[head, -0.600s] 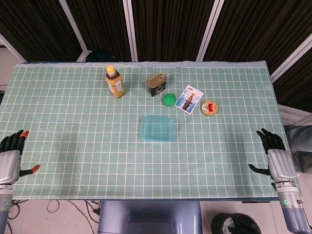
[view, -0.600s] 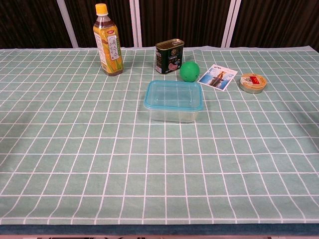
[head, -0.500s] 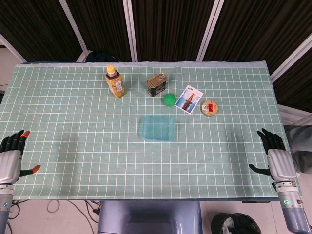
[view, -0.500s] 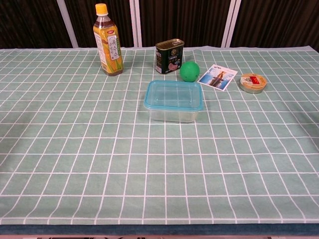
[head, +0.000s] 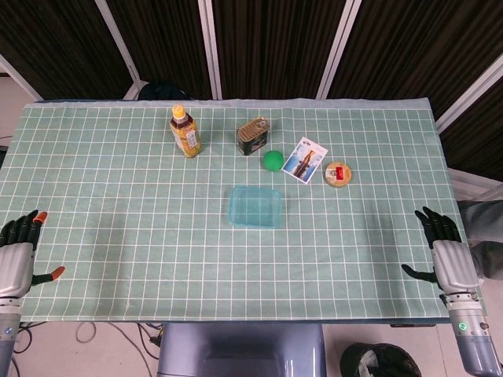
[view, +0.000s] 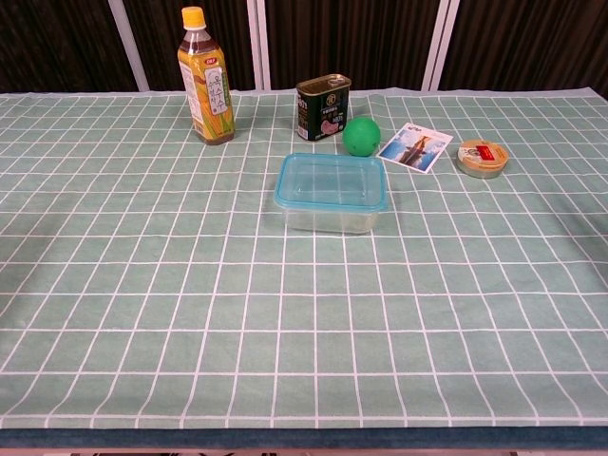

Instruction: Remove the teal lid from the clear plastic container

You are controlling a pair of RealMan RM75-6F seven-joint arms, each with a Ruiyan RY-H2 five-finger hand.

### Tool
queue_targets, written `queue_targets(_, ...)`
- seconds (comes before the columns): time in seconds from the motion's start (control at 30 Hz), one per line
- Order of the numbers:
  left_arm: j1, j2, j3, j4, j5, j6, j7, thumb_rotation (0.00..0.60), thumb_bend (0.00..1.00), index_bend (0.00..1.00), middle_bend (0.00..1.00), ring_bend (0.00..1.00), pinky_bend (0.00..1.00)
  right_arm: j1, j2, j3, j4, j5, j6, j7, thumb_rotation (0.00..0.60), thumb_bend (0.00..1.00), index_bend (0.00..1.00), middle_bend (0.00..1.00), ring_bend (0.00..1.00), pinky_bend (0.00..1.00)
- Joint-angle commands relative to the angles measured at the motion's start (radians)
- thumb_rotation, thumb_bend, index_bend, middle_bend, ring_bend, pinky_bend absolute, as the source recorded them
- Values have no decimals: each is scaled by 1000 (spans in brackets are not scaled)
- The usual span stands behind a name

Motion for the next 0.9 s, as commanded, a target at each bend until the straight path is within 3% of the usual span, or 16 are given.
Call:
queue_targets(0.03, -1, 2, 3, -1, 19, 10, 11, 600, 0, 0, 0, 0, 0, 1, 1, -1, -1, -3, 0, 0, 600, 161, 0, 0, 0, 0)
queue_targets(0.23, -43, 9, -14, -54, 41, -19, 48, 600, 0, 0, 0, 0, 0, 0, 2, -3, -6, 1, -5, 2, 600, 162, 0, 0, 0, 0)
queue_targets(0.43, -160, 16, -94, -160, -43, -141, 136, 600, 0, 0, 0, 0, 0, 1, 4, -1, -7, 7, -10, 2, 600, 162, 0, 0, 0, 0)
queue_targets(0.63, -325, -24, -174, -205, -215, -294, 296, 600, 0, 0, 0, 0, 0, 2, 5, 3, -10, 19, -17, 7, 600, 162, 0, 0, 0, 0)
queue_targets(0.9, -567, -214, -214, -137, -474, -393, 538, 600, 0, 0, 0, 0, 0, 3, 6, 7, -16, 39, -33, 15, 600, 162, 0, 0, 0, 0)
